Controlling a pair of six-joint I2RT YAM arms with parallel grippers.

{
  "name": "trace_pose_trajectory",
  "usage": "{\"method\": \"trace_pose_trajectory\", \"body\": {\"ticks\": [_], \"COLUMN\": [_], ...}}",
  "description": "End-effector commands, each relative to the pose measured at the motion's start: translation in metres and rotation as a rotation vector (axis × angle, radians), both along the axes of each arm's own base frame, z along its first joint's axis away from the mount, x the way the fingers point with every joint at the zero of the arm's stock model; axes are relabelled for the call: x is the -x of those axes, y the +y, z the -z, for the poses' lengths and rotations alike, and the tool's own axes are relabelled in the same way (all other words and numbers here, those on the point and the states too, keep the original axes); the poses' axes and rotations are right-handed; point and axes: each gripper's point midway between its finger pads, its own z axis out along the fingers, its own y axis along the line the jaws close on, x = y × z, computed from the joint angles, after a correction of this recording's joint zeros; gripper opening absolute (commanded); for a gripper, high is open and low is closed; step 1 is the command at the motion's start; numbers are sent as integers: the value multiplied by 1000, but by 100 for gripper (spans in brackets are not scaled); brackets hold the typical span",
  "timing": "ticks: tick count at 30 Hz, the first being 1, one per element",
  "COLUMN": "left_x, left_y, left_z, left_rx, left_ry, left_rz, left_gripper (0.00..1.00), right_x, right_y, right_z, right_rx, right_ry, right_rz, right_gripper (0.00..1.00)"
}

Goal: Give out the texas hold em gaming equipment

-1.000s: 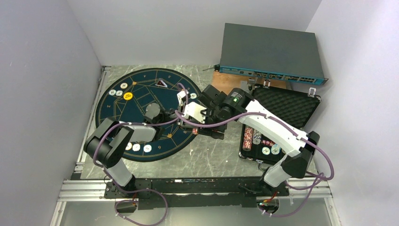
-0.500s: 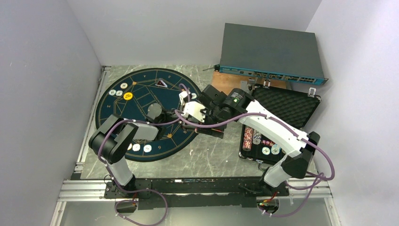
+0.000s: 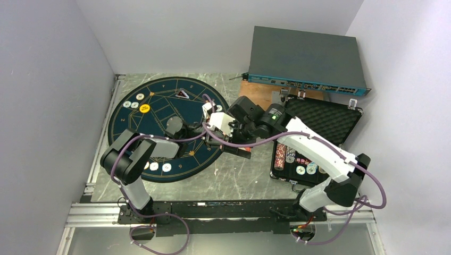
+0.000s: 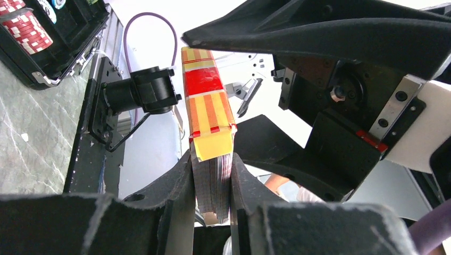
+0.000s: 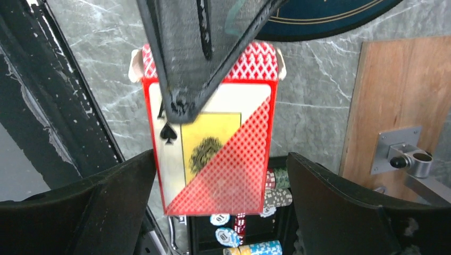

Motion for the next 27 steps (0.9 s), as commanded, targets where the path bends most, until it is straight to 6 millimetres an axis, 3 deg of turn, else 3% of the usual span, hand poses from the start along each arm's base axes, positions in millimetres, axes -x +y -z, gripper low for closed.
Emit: {"method": "trace_pose_trajectory", "body": {"ticks": [1, 4, 8, 10, 12, 13, 15, 19, 27], "left_x": [10, 14, 17, 17, 17, 17, 15, 8, 0], "left_y": [5, 7, 8, 7, 6, 6, 8, 15, 25], "left_z": [-34, -35, -38, -37, -35, -33, -28, -16, 1], "left_rx": [93, 91, 91, 84, 72, 65, 36, -42, -138], "left_ry": [-182, -195, -198, -200, -195, -192, -187, -178, -198], "left_rz": [10, 22, 23, 34, 37, 35, 23, -20, -83], "left_gripper": [0, 0, 0, 0, 0, 4, 21, 36, 36], "right_x": [-12, -12, -13, -13, -11, -10, -4, 4, 9], "right_y": [16, 12, 18, 21, 22, 21, 16, 9, 8], "right_z": [13, 20, 23, 26, 26, 25, 24, 22, 18], "right_rx": [-19, -13, -55, -58, -64, -68, -69, -84, -97], "right_ry": [-6, -2, -3, 4, 7, 8, 24, 29, 33], "right_rz": [-16, -10, 0, -7, -25, -31, -38, -51, -71], "right_gripper": [88, 77, 83, 69, 47, 41, 33, 26, 19]}}
